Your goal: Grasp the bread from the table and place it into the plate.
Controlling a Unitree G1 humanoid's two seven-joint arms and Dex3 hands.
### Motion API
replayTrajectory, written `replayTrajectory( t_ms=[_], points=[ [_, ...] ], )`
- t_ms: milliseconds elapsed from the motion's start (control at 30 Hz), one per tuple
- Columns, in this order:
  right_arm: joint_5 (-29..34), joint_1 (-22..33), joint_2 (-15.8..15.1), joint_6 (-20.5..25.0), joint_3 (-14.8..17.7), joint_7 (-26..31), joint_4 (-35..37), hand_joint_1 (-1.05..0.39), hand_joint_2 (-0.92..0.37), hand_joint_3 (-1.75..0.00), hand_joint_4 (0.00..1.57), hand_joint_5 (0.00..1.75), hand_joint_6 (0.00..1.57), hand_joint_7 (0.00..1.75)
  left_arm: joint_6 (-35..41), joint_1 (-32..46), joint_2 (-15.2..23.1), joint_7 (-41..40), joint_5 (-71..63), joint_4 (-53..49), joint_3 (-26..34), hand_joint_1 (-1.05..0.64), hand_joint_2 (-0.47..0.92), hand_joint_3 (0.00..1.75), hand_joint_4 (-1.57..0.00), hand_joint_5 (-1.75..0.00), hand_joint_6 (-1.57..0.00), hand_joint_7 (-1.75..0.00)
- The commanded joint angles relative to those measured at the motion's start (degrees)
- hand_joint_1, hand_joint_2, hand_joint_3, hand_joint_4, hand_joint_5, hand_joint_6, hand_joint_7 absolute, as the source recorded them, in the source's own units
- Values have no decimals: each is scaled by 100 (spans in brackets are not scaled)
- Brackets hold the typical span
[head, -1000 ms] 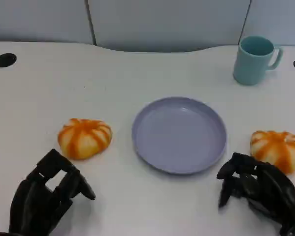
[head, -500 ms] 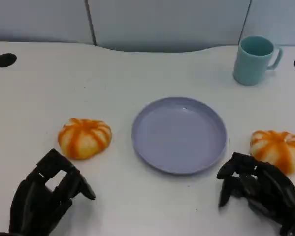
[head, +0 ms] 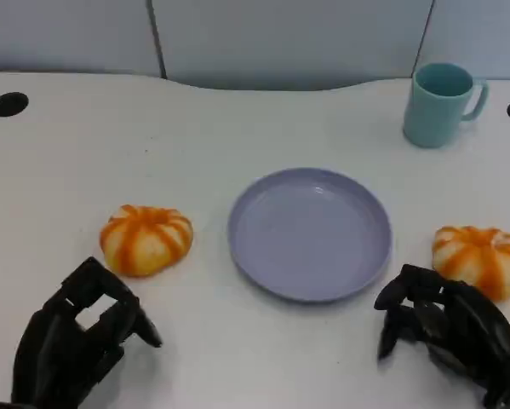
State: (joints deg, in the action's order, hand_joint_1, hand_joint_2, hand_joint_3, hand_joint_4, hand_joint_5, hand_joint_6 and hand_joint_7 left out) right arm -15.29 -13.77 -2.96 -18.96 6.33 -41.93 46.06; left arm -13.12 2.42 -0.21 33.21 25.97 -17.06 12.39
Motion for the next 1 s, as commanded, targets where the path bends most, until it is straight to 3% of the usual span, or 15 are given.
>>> replayTrajectory(
  t_ms=[33,67,167,200,267,333,400,533,700,933,1000],
  points=[
    [10,52,-54,62,21,18,60,-52,-92,-25,69,157,72,113,-883,-41,137,-344,-626,-25,42,-55,92,25,-52,-153,-51,-122],
    [7,49,-52,63,22,14,63,-52,-92,-25,68,157,72,113,-1055,-49,143,-401,-739,-66,39,-54,92,24,-51,-147,-53,-112],
    [7,49,-51,63,22,12,64,-52,-92,-25,68,157,72,113,-1235,-68,148,-458,-809,-159,14,-54,92,24,-51,-144,-55,-105],
    [-11,28,-47,72,35,-2,96,-52,-92,-25,68,157,72,113,-1530,-63,356,-642,-1353,-107,-63,-54,92,23,-48,-135,-52,-97],
    [-33,1,-41,82,50,-21,140,-52,-92,-25,68,157,72,113,-1921,-60,620,-913,-2069,-55,-168,-51,92,21,-46,-95,-56,-47],
    [-44,2,-41,111,57,-16,123,-52,-92,-25,68,157,72,113,-2051,-90,879,-1173,-2716,49,-289,-50,92,20,-47,-82,-59,-29],
    [-52,15,-41,151,60,-2,83,-52,-92,-24,68,157,71,113,-2079,-122,1143,-1441,-3344,191,-423,-54,92,14,-29,-59,-47,-10],
    [-53,20,-42,170,60,2,65,-51,-92,-23,68,157,71,113,-2062,-110,1281,-1704,-3538,236,-575,-55,92,12,-26,-52,-45,-5],
    [-51,80,-9,236,28,25,-44,-51,-92,-24,67,156,70,114,-2107,-301,1899,-3007,-5672,572,-831,-53,91,1,-26,-29,-41,-1],
    [-37,113,0,284,17,47,-136,-51,-92,-24,67,157,69,115,-1827,-336,2149,-3614,-6200,678,-1139,-57,92,0,-28,-21,-40,0],
    [-5,101,-14,185,11,29,-93,-51,-92,-25,67,157,69,115,-1556,-551,2342,-4095,-7090,744,-1390,-59,91,0,-26,-20,-38,0]
  ],
)
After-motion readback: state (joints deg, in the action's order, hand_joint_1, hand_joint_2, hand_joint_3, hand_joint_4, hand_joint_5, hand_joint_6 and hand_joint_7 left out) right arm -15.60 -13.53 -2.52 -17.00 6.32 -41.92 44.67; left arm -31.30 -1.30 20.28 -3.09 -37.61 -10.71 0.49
